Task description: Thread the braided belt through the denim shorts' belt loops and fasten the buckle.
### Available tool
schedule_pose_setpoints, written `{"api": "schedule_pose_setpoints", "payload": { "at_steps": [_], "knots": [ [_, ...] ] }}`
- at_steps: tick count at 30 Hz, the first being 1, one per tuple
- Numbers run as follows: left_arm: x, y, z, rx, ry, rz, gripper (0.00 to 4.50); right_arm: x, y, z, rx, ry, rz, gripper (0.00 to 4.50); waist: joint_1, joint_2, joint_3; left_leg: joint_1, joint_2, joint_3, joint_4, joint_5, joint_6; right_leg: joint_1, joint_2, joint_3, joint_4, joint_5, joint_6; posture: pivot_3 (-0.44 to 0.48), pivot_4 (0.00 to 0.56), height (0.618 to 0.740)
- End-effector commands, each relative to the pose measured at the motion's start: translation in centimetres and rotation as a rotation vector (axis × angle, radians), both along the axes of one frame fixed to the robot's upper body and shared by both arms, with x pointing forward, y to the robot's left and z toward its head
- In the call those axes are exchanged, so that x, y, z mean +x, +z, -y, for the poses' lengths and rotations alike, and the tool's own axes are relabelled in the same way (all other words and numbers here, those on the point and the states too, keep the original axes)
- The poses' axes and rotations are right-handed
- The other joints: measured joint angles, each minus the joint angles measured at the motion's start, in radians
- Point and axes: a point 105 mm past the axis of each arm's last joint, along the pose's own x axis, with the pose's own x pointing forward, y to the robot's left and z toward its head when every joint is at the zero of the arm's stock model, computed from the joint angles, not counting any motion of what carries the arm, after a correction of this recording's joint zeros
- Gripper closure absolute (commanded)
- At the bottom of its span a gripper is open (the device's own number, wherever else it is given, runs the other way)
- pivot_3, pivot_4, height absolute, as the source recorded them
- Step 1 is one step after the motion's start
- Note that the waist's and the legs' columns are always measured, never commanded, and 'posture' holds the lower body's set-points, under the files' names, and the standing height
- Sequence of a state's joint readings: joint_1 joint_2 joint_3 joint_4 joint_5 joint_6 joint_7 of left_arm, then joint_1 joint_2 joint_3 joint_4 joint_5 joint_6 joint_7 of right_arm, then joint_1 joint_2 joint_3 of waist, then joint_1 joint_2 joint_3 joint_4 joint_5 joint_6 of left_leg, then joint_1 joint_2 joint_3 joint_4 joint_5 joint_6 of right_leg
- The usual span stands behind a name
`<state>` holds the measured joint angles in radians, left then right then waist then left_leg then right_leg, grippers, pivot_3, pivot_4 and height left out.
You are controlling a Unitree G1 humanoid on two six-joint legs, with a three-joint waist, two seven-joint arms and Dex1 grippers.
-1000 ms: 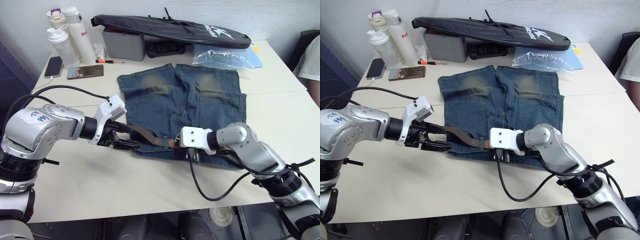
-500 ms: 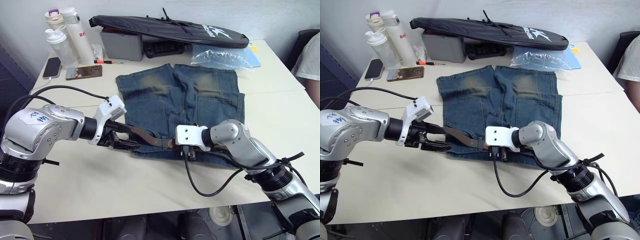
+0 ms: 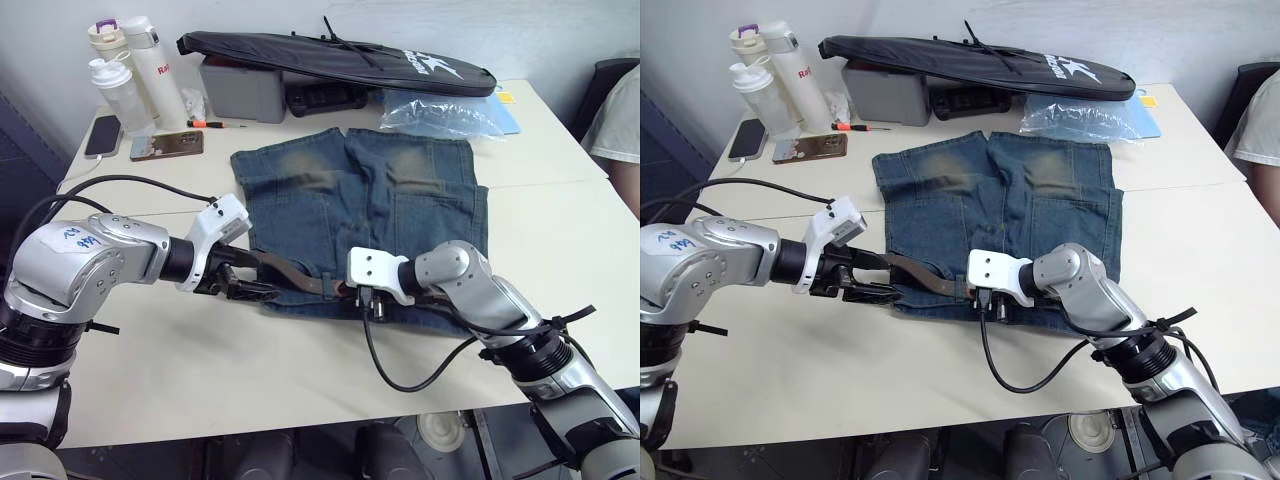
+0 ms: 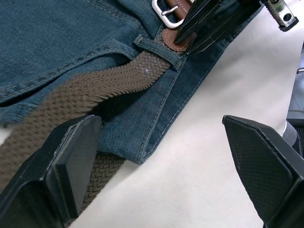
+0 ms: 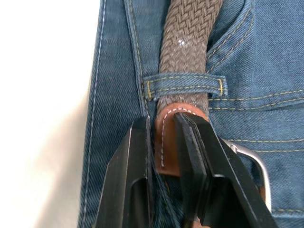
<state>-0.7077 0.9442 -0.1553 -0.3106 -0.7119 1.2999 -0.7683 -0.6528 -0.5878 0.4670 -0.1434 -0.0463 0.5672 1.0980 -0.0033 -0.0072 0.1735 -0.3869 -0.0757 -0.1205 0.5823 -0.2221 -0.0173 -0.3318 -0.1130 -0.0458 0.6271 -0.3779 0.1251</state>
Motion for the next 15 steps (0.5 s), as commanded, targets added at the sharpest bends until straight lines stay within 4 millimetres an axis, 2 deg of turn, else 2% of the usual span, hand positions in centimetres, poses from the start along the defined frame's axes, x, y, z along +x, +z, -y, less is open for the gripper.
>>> {"api": "schedule_pose_setpoints", "payload": {
  "at_steps": [1,10,13,15],
  "knots": [
    [0.1,1.2,0.0,-0.011,0.001,0.062,0.0,0.6,-2.1,1.2,-0.046,-0.072,-0.047,3.55,0.0,0.0,0.0,0.0,0.0,0.0,0.0,0.0,0.0,0.0,0.0,0.0,0.0,0.0,0.0,0.0,0.15,0.74],
    [0.1,1.1,0.1,-0.016,0.001,0.059,0.0,1.5,-2.6,2.5,-0.144,-0.151,0.009,3.55,0.002,0.0,-0.001,0.002,0.0,0.0,0.005,-0.001,0.0,0.003,0.0,0.0,0.001,0.0,-0.001,0.0,0.15,0.74],
    [0.1,1.0,0.1,-0.016,0.0,0.057,0.0,1.1,-2.4,2.2,-0.133,-0.155,-0.002,4.37,0.003,0.0,-0.001,0.002,0.0,-0.001,0.005,-0.001,0.0,0.004,0.0,0.001,0.0,0.0,-0.001,0.0,0.15,0.74],
    [0.1,1.0,0.1,-0.016,-0.001,0.058,0.0,0.7,-2.2,1.9,-0.116,-0.15,-0.016,4.44,0.004,0.0,-0.001,0.002,0.0,-0.001,0.006,-0.001,0.0,0.004,0.0,0.003,0.001,0.0,-0.001,0.0,0.15,0.74]
  ]
}}
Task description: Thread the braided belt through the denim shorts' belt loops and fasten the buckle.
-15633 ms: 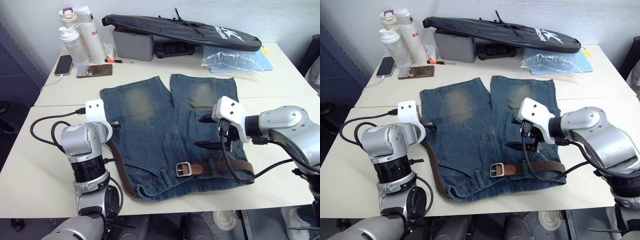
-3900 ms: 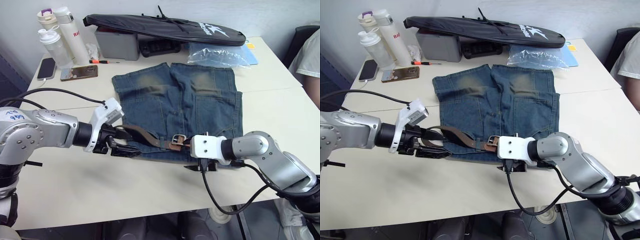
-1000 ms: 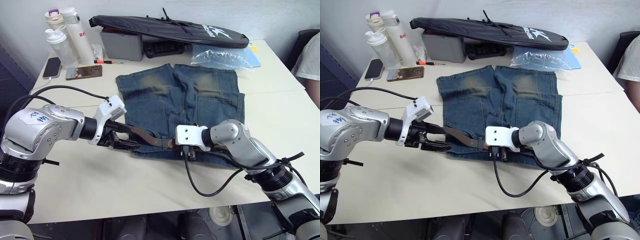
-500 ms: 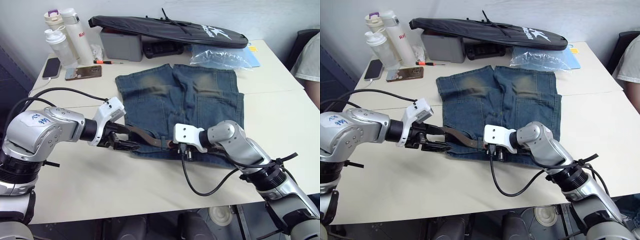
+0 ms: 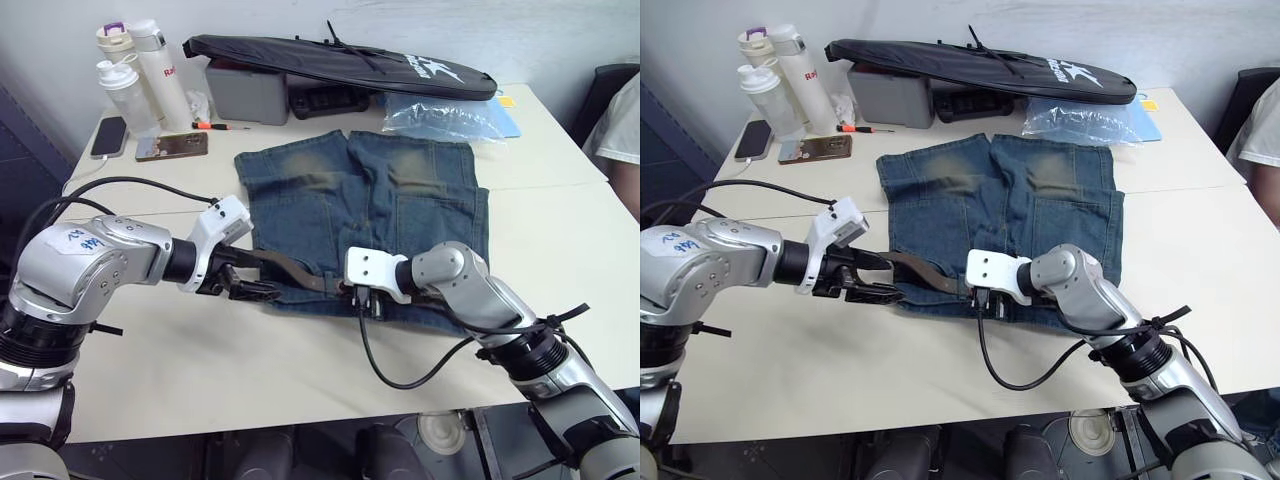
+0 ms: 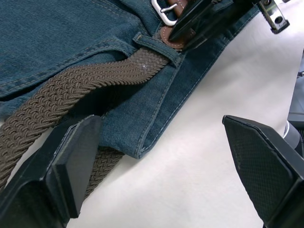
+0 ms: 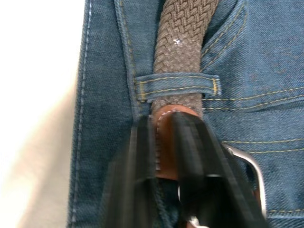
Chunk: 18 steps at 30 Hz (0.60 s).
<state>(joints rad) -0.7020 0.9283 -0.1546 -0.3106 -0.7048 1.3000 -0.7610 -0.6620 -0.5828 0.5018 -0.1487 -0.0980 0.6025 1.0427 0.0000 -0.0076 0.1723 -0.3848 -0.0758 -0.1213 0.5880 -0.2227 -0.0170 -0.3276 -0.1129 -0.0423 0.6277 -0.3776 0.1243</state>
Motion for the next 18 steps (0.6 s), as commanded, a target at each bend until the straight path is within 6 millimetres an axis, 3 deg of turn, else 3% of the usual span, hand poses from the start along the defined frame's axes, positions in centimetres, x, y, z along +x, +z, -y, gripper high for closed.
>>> {"api": "schedule_pose_setpoints", "payload": {
  "at_steps": [1,5,8,10,14,18],
  "knots": [
    [0.1,1.4,-0.1,-0.012,-0.004,0.059,0.0,-0.2,-1.5,1.7,-0.051,-0.099,-0.068,4.44,0.001,0.0,0.0,0.0,0.0,0.0,0.0,0.0,0.0,0.0,0.0,0.001,0.0,0.0,0.0,0.0,0.15,0.74],
    [0.2,2.5,0.2,-0.068,-0.018,0.064,0.0,-0.7,-0.3,1.1,-0.015,-0.087,-0.061,4.44,0.002,0.0,0.0,-0.001,0.0,-0.001,0.0,-0.001,0.0,-0.001,0.0,0.005,0.0,0.0,0.0,0.0,0.15,0.74],
    [2.2,5.6,0.4,-0.191,0.032,0.112,0.0,-1.7,0.9,0.8,-0.009,-0.05,-0.051,4.44,0.017,0.0,0.0,-0.003,-0.001,-0.002,0.0,-0.001,0.0,-0.002,0.0,0.004,0.0,0.0,0.0,0.0,0.15,0.74],
    [3.6,6.6,0.5,-0.211,0.068,0.145,0.0,-2.3,1.4,0.8,-0.011,-0.033,-0.05,4.44,0.018,0.0,0.0,-0.005,0.0,-0.002,0.002,-0.001,0.0,-0.005,0.001,0.004,0.0,0.0,0.0,0.0,0.15,0.74],
    [6.3,5.4,1.0,-0.102,0.086,0.208,0.0,-2.7,1.8,0.9,-0.026,-0.031,-0.046,4.44,0.013,0.0,0.0,-0.004,0.0,0.005,0.0,-0.002,0.001,-0.007,0.001,0.001,0.0,0.0,0.001,0.0,0.15,0.74],
    [8.1,2.4,2.8,0.009,0.004,0.21,1.26,-2.3,1.8,0.9,-0.028,-0.061,-0.027,4.5,0.012,0.0,0.0,-0.005,0.0,0.007,0.0,-0.002,0.001,-0.009,0.001,0.002,0.001,0.001,0.001,0.0,0.15,0.74]
  ]
}}
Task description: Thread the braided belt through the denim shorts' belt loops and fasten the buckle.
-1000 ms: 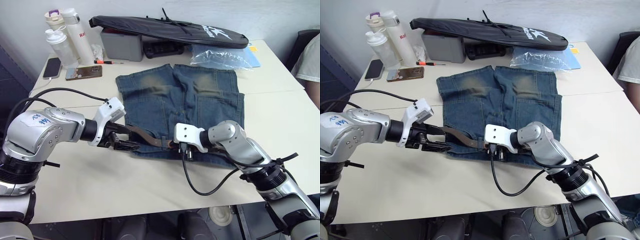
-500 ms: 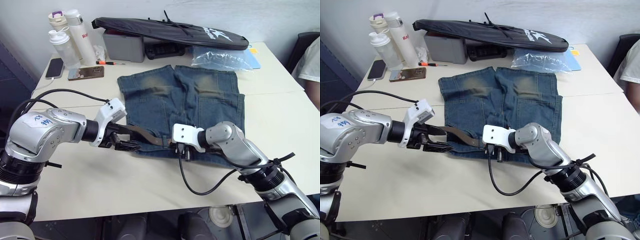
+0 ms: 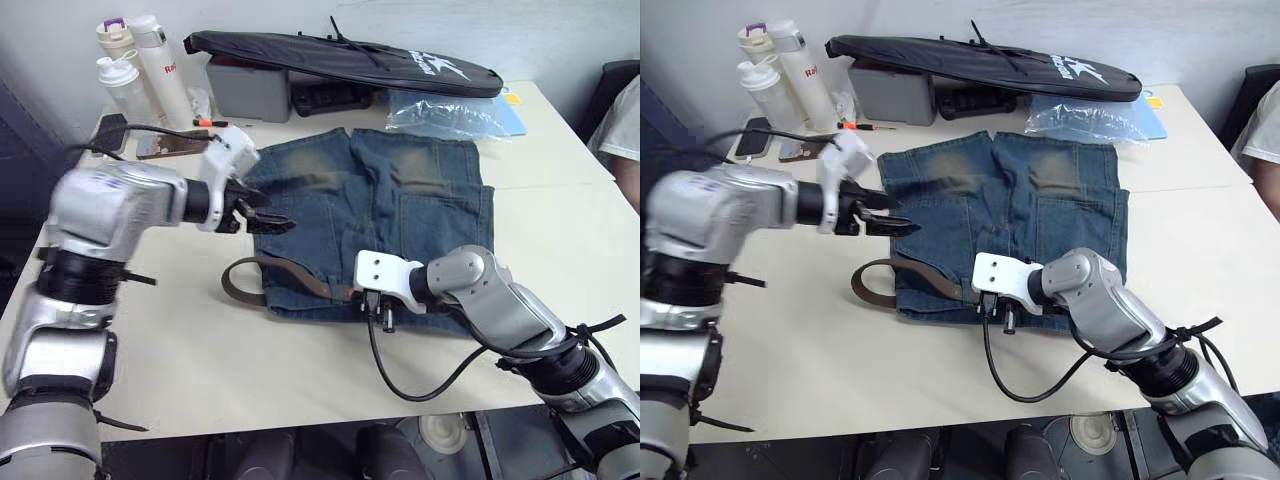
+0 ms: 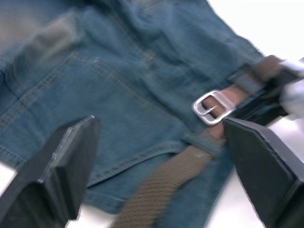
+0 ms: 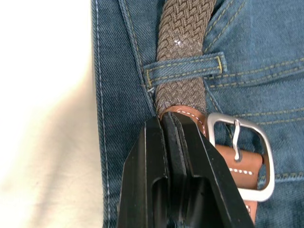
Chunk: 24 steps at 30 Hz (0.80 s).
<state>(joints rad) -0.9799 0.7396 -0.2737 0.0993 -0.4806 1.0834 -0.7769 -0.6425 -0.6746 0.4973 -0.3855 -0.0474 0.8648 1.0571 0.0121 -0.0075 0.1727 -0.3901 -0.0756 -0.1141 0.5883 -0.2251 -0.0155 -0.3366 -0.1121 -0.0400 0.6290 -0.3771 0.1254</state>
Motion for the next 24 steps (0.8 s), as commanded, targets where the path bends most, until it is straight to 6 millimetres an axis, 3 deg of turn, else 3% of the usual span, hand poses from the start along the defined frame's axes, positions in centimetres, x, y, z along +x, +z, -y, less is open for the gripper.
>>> {"api": "schedule_pose_setpoints", "payload": {
  "at_steps": [1,7,11,18,21,24],
  "knots": [
    [1.1,-1.0,1.6,0.074,-0.083,0.039,1.73,0.1,0.6,-0.1,0.0,-0.006,0.033,4.5,0.0,0.0,0.0,-0.001,0.0,0.0,0.001,0.0,0.0,-0.001,0.0,0.0,0.0,0.0,0.0,0.0,0.15,0.74],
    [2.4,-5.2,4.7,0.216,-0.216,0.044,4.43,0.4,0.7,0.3,-0.005,-0.049,0.062,4.5,0.001,0.0,0.0,-0.001,0.0,0.001,0.003,0.0,0.0,-0.002,0.0,0.001,0.001,0.0,0.0,0.0,0.15,0.74],
    [2.2,-7.2,5.5,0.284,-0.309,0.016,4.43,0.2,0.6,0.5,-0.009,-0.068,0.065,4.5,0.0,0.0,0.0,-0.002,0.0,0.002,0.004,0.0,0.0,-0.003,0.0,0.001,0.001,0.0,0.0,0.0,0.15,0.74],
    [2.8,-11.3,3.6,0.51,-0.371,0.023,4.43,0.1,1.6,0.7,-0.03,-0.074,0.141,4.5,0.002,0.0,-0.001,-0.001,0.0,0.002,0.003,-0.001,0.001,-0.001,0.0,0.001,0.001,0.0,0.0,0.0,0.15,0.74],
    [2.4,-12.4,3.5,0.538,-0.415,0.01,4.43,0.0,3.7,1.1,-0.079,-0.032,0.254,4.5,0.006,0.001,-0.002,0.0,0.0,0.002,0.005,-0.001,0.002,0.001,0.0,0.001,0.001,0.0,0.001,0.0,0.15,0.74],
    [2.5,-12.6,4.0,0.523,-0.423,0.005,4.43,-0.1,7.2,0.7,-0.12,0.076,0.424,4.5,0.007,0.006,-0.005,0.0,0.0,0.003,0.006,-0.002,0.003,0.001,0.0,0.001,0.001,0.001,0.001,0.0,0.15,0.74]
  ]
}}
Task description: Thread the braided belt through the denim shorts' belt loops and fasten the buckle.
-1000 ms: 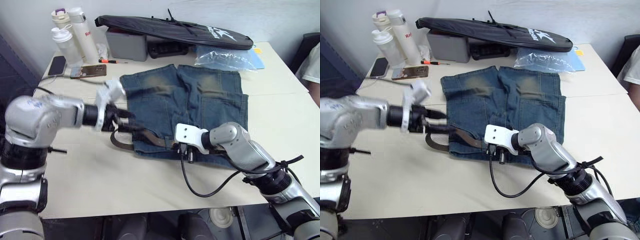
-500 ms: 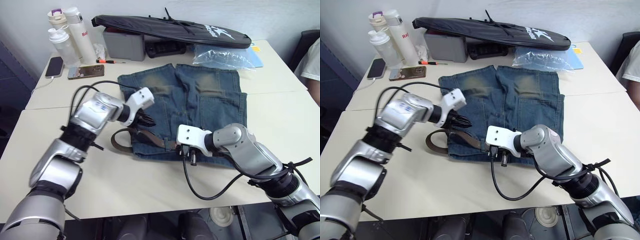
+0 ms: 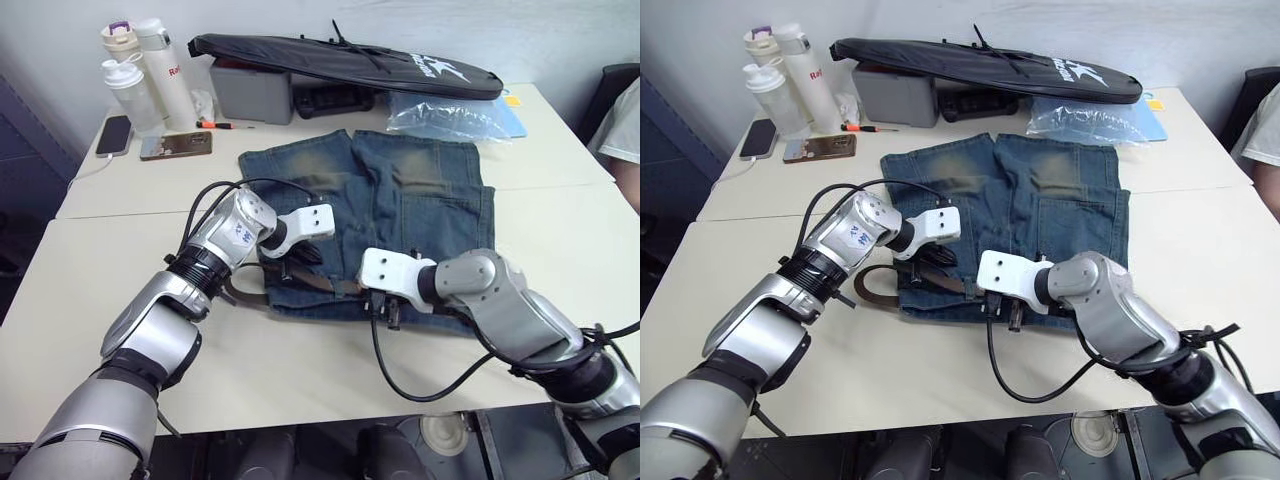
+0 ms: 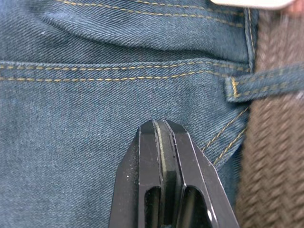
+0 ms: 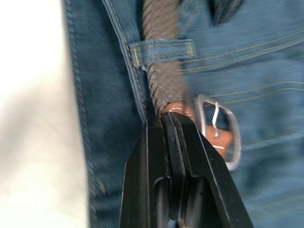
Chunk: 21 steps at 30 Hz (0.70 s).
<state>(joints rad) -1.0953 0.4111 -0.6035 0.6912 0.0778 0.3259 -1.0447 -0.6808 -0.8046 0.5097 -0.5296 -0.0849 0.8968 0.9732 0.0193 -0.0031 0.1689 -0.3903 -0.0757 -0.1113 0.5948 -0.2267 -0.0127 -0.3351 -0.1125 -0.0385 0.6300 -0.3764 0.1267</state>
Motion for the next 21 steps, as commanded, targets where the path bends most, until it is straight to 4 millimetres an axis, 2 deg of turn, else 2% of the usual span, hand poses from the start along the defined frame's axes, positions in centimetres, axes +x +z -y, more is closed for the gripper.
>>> {"api": "schedule_pose_setpoints", "payload": {
  "at_steps": [1,4,9,11,15,18,21],
  "knots": [
    [-0.3,-4.0,-2.1,0.117,0.065,-0.09,4.43,-0.3,5.0,-0.8,-0.057,0.14,0.241,4.5,0.0,0.002,-0.002,0.001,0.0,0.0,0.0,0.0,0.0,0.001,0.0,0.0,0.0,0.0,0.0,0.0,0.15,0.74],
    [-0.3,-4.1,-1.6,0.11,0.053,-0.092,4.43,0.0,6.6,0.0,-0.118,0.178,0.314,4.5,0.006,0.002,-0.002,0.004,0.0,0.0,0.0,-0.001,0.001,0.005,0.0,-0.001,-0.001,0.0,0.0,0.0,0.15,0.74],
    [-0.4,-4.4,-1.4,0.1,0.046,-0.103,4.43,0.1,7.2,1.9,-0.171,0.181,0.317,4.5,0.006,0.002,-0.003,0.004,-0.001,-0.001,0.002,-0.002,0.003,0.009,-0.001,-0.001,-0.003,0.001,0.003,0.0,0.15,0.74],
    [-0.4,-4.5,-1.5,0.099,0.048,-0.106,4.43,0.1,6.9,2.4,-0.139,0.157,0.276,4.5,0.006,0.002,-0.003,0.004,-0.001,-0.001,0.003,-0.002,0.003,0.009,-0.001,-0.001,-0.004,0.001,0.003,0.0,0.15,0.74],
    [-0.6,-4.7,-1.6,0.09,0.051,-0.117,4.43,-1.0,4.5,1.8,0.001,0.144,0.095,4.5,0.005,0.001,-0.003,0.005,-0.001,-0.001,0.003,-0.002,0.003,0.01,-0.001,-0.002,-0.004,0.001,0.003,0.0,0.15,0.74],
    [-0.8,-4.5,-1.6,0.079,0.044,-0.127,4.5,-1.5,2.9,1.0,0.046,0.146,0.04,3.53,0.004,0.001,-0.003,0.005,-0.001,-0.001,0.003,-0.002,0.003,0.01,-0.001,-0.002,-0.003,0.001,0.003,0.0,0.15,0.74],
    [-0.8,-4.2,-1.6,0.074,0.042,-0.128,4.5,-1.3,1.9,0.8,-0.004,0.16,0.094,2.23,0.004,0.002,-0.004,0.005,-0.001,-0.001,0.003,-0.002,0.003,0.01,-0.001,-0.002,-0.003,0.001,0.003,0.0,0.15,0.74]
  ]
}}
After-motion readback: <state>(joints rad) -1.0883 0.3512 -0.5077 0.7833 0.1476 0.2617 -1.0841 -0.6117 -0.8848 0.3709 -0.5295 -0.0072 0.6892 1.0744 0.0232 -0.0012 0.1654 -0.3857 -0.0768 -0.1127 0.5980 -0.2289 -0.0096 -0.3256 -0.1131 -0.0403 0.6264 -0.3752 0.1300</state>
